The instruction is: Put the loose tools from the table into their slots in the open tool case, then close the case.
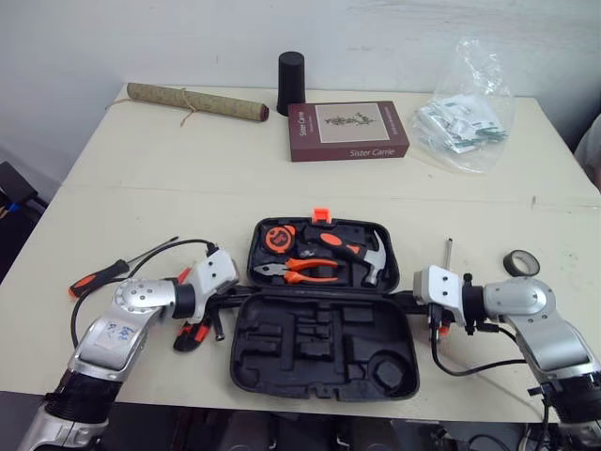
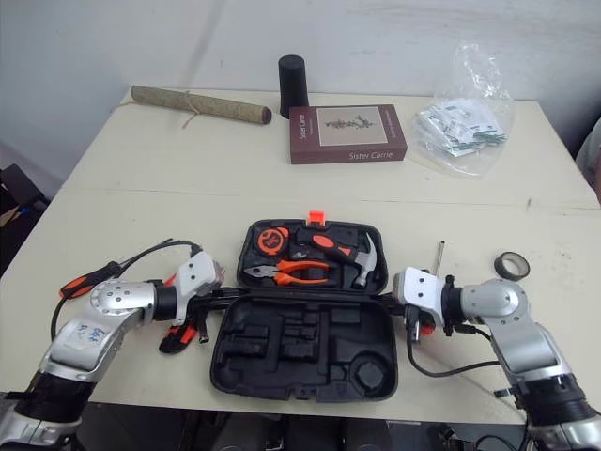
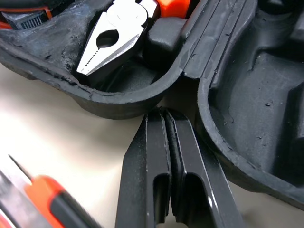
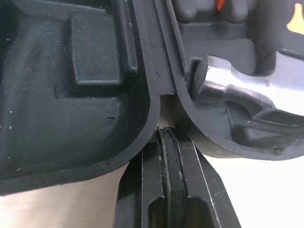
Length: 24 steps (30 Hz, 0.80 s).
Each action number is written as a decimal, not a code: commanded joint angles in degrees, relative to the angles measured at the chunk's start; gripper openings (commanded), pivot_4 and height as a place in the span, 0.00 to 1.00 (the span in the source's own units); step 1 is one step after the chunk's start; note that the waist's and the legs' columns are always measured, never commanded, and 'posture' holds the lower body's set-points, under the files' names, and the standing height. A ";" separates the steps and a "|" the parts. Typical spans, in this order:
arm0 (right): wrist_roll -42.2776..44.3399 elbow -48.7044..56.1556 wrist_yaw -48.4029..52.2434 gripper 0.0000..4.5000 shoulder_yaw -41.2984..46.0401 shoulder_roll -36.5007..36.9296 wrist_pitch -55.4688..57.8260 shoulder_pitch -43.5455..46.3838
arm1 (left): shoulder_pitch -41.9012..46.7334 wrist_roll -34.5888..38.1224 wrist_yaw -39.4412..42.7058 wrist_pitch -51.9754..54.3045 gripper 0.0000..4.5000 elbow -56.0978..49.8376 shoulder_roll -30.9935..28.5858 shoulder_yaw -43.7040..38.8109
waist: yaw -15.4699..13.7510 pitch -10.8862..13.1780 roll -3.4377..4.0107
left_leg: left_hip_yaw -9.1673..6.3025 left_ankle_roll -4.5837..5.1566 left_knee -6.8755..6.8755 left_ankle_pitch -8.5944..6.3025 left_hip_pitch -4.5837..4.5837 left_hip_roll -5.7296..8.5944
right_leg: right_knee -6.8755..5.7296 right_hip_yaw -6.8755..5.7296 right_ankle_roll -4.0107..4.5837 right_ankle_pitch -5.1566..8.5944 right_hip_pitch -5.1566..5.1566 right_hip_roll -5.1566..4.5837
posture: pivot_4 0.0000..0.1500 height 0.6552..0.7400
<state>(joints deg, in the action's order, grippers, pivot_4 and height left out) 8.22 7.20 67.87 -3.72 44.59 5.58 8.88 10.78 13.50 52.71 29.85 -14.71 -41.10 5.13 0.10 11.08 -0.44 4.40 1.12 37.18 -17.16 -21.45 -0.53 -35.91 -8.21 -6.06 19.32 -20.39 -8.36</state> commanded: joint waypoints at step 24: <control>14.51 16.40 -0.32 0.00 20.96 7.37 5.81 -16.73 | -16.97 14.98 8.53 1.21 0.01 -13.40 -9.23 -22.99 | -0.33 0.02 0.00 | 0.04 -0.01 0.03 -0.10 0.00 -0.15 | 0.10 0.11 0.04 0.01 0.00 -0.12 | 1.00 1.00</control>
<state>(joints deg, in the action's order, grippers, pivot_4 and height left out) 19.98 20.82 67.47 11.48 51.09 10.26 -5.84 -4.56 25.20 59.47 30.92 -26.43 -49.13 -11.61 -0.23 11.10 -0.44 4.43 1.12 37.21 -17.28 -21.44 -0.68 -35.77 -8.09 -6.01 19.33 -20.38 -8.48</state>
